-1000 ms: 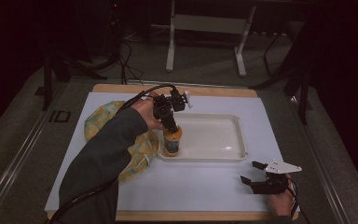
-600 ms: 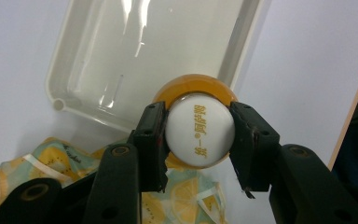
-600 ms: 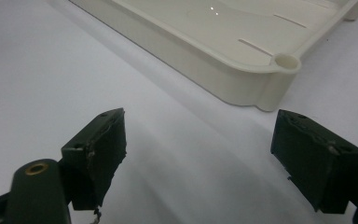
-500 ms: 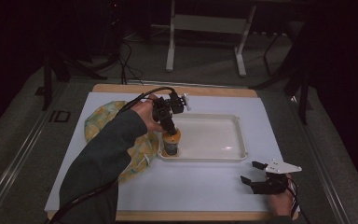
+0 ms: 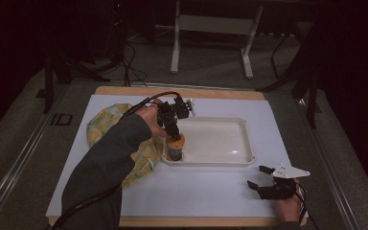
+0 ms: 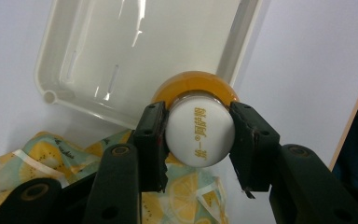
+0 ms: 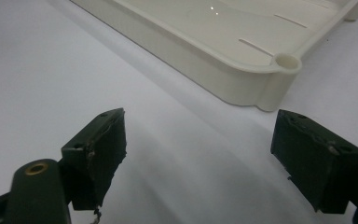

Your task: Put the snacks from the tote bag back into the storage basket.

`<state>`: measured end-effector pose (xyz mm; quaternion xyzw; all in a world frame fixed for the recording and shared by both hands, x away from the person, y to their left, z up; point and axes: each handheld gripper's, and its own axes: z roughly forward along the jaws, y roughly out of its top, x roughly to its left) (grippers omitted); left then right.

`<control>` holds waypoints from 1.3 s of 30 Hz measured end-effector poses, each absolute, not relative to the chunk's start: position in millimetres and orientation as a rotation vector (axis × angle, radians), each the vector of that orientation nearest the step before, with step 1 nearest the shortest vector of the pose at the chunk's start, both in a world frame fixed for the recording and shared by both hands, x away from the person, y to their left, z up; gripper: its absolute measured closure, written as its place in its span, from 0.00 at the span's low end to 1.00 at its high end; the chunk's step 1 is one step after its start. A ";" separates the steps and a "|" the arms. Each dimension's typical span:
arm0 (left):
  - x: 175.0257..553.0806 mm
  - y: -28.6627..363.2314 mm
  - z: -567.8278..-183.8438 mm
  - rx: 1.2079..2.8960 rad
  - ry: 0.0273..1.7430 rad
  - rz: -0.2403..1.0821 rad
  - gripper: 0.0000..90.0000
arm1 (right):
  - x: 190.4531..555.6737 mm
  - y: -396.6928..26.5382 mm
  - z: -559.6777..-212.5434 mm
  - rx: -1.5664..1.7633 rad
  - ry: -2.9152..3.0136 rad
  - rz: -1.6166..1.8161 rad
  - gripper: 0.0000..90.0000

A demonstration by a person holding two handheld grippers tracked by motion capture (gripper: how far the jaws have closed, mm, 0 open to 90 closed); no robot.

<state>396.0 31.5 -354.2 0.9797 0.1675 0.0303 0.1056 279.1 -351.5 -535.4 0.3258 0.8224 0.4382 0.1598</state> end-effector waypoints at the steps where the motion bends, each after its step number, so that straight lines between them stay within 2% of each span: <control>1: 396.0 31.4 -354.9 2.887 0.495 0.088 0.65 | 279.2 -351.5 -535.4 0.931 2.350 1.252 0.20; 16: 396.8 33.2 -357.5 2.865 0.487 0.056 0.64 | 279.2 -351.3 -535.6 0.926 2.349 1.253 0.20; 21: 396.9 35.4 -356.7 2.837 0.495 0.055 0.59 | 279.3 -351.3 -535.6 0.924 2.348 1.253 0.20; 30: 394.4 40.9 -346.4 2.796 0.501 0.095 0.52 | 279.2 -351.4 -535.5 0.927 2.349 1.251 0.20; 39: 385.4 44.3 -335.3 2.767 0.462 0.142 0.51 | 279.1 -351.4 -535.4 0.926 2.349 1.250 0.20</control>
